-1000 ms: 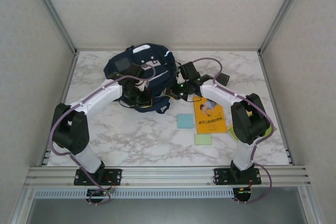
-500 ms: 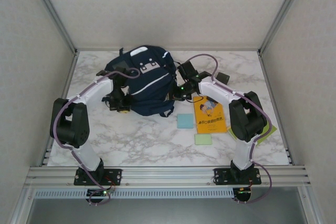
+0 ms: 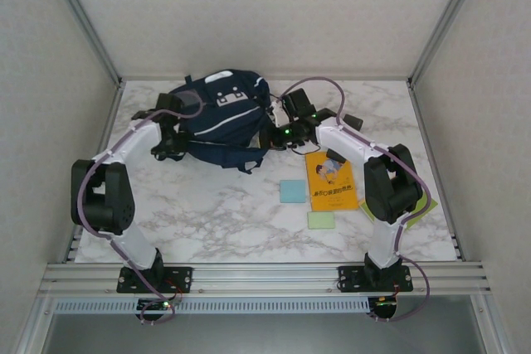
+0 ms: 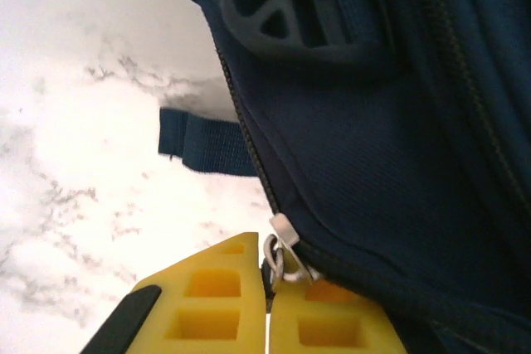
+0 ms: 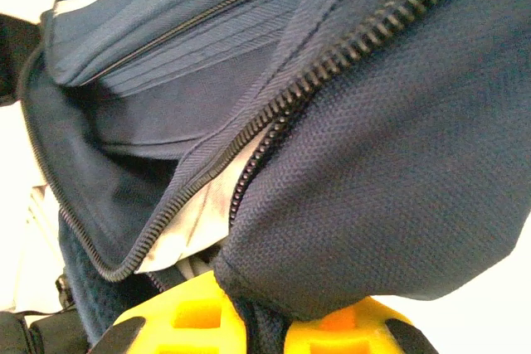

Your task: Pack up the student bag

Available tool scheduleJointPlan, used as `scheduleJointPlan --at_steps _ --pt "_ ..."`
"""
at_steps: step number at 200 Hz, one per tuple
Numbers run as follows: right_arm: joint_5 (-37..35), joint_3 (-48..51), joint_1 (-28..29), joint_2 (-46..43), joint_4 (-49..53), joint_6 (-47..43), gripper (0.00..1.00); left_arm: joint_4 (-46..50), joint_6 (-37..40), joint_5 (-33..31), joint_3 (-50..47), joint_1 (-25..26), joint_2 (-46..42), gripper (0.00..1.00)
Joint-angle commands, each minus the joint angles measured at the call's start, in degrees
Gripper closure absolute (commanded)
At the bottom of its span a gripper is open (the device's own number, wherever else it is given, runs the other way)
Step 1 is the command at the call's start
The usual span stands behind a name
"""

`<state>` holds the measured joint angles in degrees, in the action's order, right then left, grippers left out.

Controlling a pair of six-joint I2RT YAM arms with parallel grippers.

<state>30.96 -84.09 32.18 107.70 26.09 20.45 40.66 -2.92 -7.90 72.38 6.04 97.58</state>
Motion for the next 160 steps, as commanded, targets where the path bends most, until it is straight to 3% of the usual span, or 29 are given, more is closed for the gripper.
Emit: scheduleJointPlan --at_steps 1,45,88,124,149,155,160 --pt "-0.2 -1.2 -2.5 -0.5 6.3 -5.5 1.00 -6.0 0.3 -9.1 1.9 -8.2 0.8 1.00" --pt "1.6 -2.2 -2.0 0.6 4.5 -2.6 1.00 -6.3 -0.7 -5.2 3.4 -10.4 3.6 1.00" --pt "0.7 -1.8 1.7 3.1 -4.1 12.0 1.00 -3.0 -8.3 -6.6 3.4 -10.3 1.3 1.00" --pt "1.1 -1.5 4.8 6.9 -14.2 22.6 1.00 -4.0 -17.4 4.1 -3.4 -10.1 -7.7 0.63" --pt "2.3 -4.2 6.5 10.0 -15.9 26.4 1.00 -6.9 -26.6 11.5 -10.1 -9.3 -16.5 0.50" --pt "3.4 -5.2 6.8 10.7 -15.7 27.0 0.94 -7.3 -28.4 12.3 -11.4 -8.8 -18.5 0.47" --pt "4.4 -6.3 7.1 11.1 -14.9 27.0 0.82 -7.5 -29.9 12.4 -12.3 -8.2 -20.1 0.46"
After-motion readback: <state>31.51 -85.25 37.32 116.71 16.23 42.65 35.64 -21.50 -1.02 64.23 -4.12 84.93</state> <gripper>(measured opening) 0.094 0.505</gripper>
